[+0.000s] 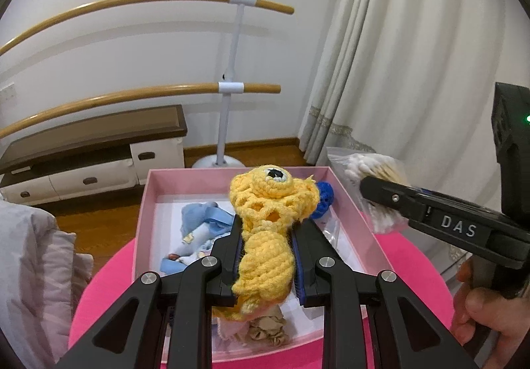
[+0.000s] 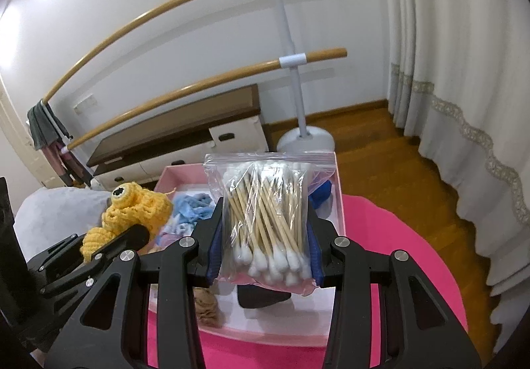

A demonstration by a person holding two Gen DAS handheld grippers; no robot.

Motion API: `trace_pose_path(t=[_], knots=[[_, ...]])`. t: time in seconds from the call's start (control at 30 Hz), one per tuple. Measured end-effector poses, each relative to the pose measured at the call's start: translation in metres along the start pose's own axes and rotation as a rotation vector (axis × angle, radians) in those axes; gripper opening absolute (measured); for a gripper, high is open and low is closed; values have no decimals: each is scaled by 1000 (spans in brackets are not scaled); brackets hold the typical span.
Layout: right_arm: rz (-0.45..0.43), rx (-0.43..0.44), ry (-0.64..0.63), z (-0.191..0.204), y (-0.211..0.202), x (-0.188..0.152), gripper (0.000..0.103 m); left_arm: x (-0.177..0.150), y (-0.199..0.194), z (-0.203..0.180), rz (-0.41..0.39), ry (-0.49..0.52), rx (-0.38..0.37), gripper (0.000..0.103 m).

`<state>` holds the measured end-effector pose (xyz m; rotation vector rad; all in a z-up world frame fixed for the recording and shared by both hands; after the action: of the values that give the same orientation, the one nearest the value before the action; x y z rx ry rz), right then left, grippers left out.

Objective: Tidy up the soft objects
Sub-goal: 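Lift the crochet toy with the left tool while the right tool carries the swab bag over the box, then release the crochet toy and the swab bag into the pink box with both tools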

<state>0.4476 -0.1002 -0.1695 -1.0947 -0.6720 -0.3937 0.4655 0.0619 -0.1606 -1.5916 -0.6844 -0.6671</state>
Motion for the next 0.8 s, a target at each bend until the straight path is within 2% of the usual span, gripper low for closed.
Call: trace_pose_path(t=[0.3, 0.4, 0.43, 0.5, 0.57, 0.6, 0.63, 0.67, 0.73, 0.8], knots=[[53, -16, 2, -14, 29, -2, 38, 2, 47, -2, 41, 5, -3, 22], [61, -21, 3, -14, 34, -1, 39, 3, 57, -6, 48, 15, 8, 25], [65, -25, 2, -14, 35, -1, 39, 3, 60, -7, 51, 18, 16, 30], [80, -32, -2, -14, 40, 0, 40, 1, 64, -11, 57, 21, 24, 46], [84, -39, 4, -15, 43, -1, 47, 1, 65, -14, 45, 23, 50, 78], [81, -40, 11, -17, 42, -2, 53, 0, 64, -15, 35, 24, 65, 85], [80, -39, 18, -18, 42, -2, 70, 2, 63, -15, 23, 24, 79, 95], [73, -34, 24, -19, 40, -3, 87, 2, 61, -15, 7, 24, 90, 99], [56, -30, 34, -21, 33, -5, 96, 1, 58, -15, -5, 24, 94, 103], [40, -30, 48, -22, 26, -5, 103, 1, 57, -14, -9, 24, 112, 103]])
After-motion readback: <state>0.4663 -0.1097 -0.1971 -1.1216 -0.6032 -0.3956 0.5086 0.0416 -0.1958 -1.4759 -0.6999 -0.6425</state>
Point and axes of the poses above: each gripper's, at about its wrist camera, not at the fingertips, and y roughly the way its jaws point, z to its left, x to its top, the point moved 3 cm from there along y, roughly the way its jaws point, and after that the axes turned 5 degrees about y, right-handed, at the moved point
